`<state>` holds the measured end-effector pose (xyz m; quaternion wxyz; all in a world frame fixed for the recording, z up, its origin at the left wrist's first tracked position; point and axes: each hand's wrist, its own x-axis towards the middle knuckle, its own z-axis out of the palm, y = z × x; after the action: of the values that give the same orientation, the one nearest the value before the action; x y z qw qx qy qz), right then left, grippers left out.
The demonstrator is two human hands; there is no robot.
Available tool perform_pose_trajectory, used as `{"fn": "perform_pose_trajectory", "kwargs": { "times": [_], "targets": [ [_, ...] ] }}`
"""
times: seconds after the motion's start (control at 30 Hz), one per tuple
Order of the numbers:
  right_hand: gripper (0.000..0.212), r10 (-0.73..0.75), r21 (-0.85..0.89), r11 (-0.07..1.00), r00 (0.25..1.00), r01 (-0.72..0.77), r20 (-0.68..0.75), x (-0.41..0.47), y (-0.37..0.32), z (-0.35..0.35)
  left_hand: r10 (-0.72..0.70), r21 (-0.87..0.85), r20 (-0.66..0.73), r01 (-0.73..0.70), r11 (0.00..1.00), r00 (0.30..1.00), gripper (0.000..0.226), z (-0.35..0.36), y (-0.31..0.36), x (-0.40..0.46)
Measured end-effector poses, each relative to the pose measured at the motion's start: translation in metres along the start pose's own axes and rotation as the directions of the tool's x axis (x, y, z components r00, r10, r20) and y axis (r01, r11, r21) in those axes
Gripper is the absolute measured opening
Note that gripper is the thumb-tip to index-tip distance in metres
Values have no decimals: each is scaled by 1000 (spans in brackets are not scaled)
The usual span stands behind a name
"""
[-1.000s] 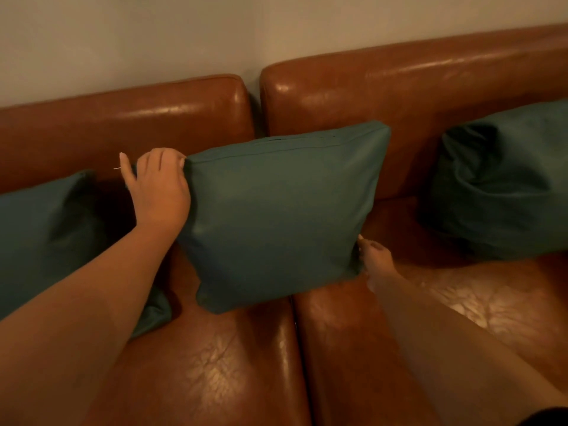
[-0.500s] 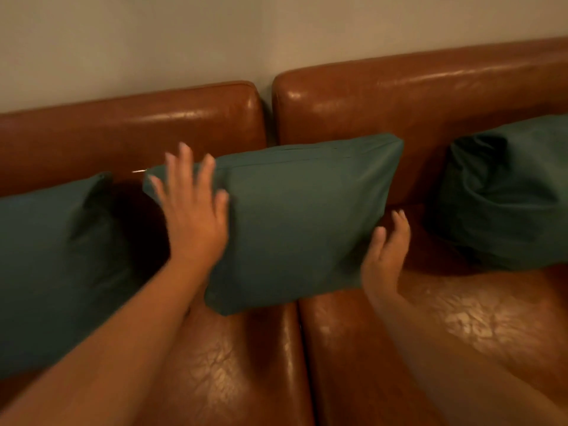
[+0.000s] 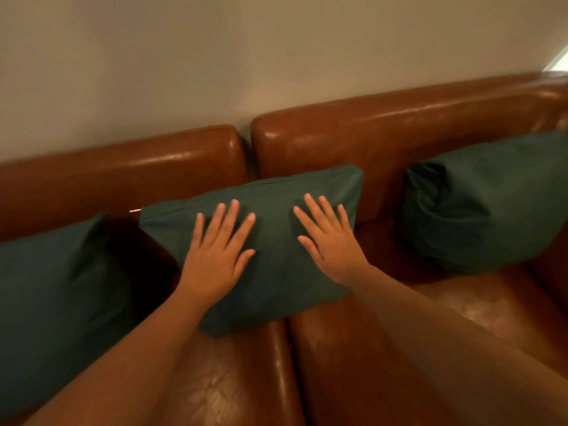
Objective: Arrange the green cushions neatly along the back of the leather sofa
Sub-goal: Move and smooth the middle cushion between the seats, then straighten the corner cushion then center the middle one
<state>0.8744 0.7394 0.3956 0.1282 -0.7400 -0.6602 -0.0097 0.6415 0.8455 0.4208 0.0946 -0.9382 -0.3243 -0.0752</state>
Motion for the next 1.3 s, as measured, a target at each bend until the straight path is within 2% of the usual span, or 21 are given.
{"fn": "perform_pose_trajectory", "kwargs": {
  "times": [0.03, 0.07, 0.13, 0.2, 0.27, 0.33, 0.5, 0.6, 0.73, 0.83, 0.9, 0.97, 1.1, 1.13, 1.2, 1.23, 1.27, 1.3],
  "targets": [
    [58, 35, -31, 999, 997, -33, 67, 1, 1, -4, 52, 22, 41, -53, 998, 998, 56, -2, 6, 5],
    [60, 131, -54, 991, 985, -125, 112, 1, 6, -9, 57, 36, 84, -60, 998, 995, 56, -3, 9, 10],
    [62, 349, -94, 936, 928, -339, 130, 0, 29, -20, -57, 25, 124, 54, 998, 991, 56, -4, 10, 18],
    [59, 440, -123, 897, 883, -425, 164, -2, 59, -37, -194, -31, 137, 200, 979, 971, 57, -11, 12, 31],
    [58, 389, -161, 917, 907, -365, 161, -6, 89, -62, -210, -68, 155, 222, 973, 965, 60, -17, 24, 47],
    [56, 324, -169, 939, 933, -299, 155, -10, 119, -86, -155, -96, 168, 172, 980, 974, 60, -22, 48, 69],
    [53, 222, -195, 963, 957, -185, 186, -12, 210, -134, -140, -284, 156, 180, 942, 978, 57, -30, 149, 148],
    [51, 189, -167, 974, 953, -152, 237, -15, 267, -153, -139, -488, 189, 216, 846, 972, 42, -27, 223, 196],
    [50, 89, -190, 981, 946, -31, 310, -26, 331, -167, -176, -577, 314, 334, 745, 933, 34, -15, 306, 244],
    [53, 49, -181, 983, 922, 23, 383, -30, 370, -170, -263, -604, 500, 549, 577, 825, 16, -7, 345, 269],
    [54, 54, -122, 993, 906, -3, 420, -31, 386, -168, -313, -616, 593, 668, 417, 742, 16, -1, 359, 280],
    [55, 46, -62, 998, 896, -20, 441, -30, 396, -164, -352, -649, 639, 725, 232, 684, 25, 4, 367, 287],
    [65, 13, -25, 1000, 917, -3, 399, -20, 396, -149, -399, -648, 731, 747, -149, 554, 28, 11, 372, 295],
    [70, 4, -16, 1000, 919, 2, 394, -16, 393, -145, -384, -635, 759, 727, -261, 525, 23, 13, 373, 296],
    [65, -9, 2, 1000, 916, 9, 400, -6, 384, -138, -311, -570, 821, 650, -503, 479, 16, 17, 376, 302],
    [61, -13, 12, 1000, 914, 9, 406, -1, 379, -135, -282, -531, 842, 616, -582, 459, 19, 21, 376, 304],
    [59, -17, 26, 1000, 913, 7, 407, 2, 374, -131, -273, -510, 854, 602, -615, 444, 20, 23, 376, 306],
    [57, -21, 43, 999, 912, 4, 410, 5, 370, -129, -285, -508, 857, 615, -603, 429, 19, 25, 377, 308]
  ]
}}
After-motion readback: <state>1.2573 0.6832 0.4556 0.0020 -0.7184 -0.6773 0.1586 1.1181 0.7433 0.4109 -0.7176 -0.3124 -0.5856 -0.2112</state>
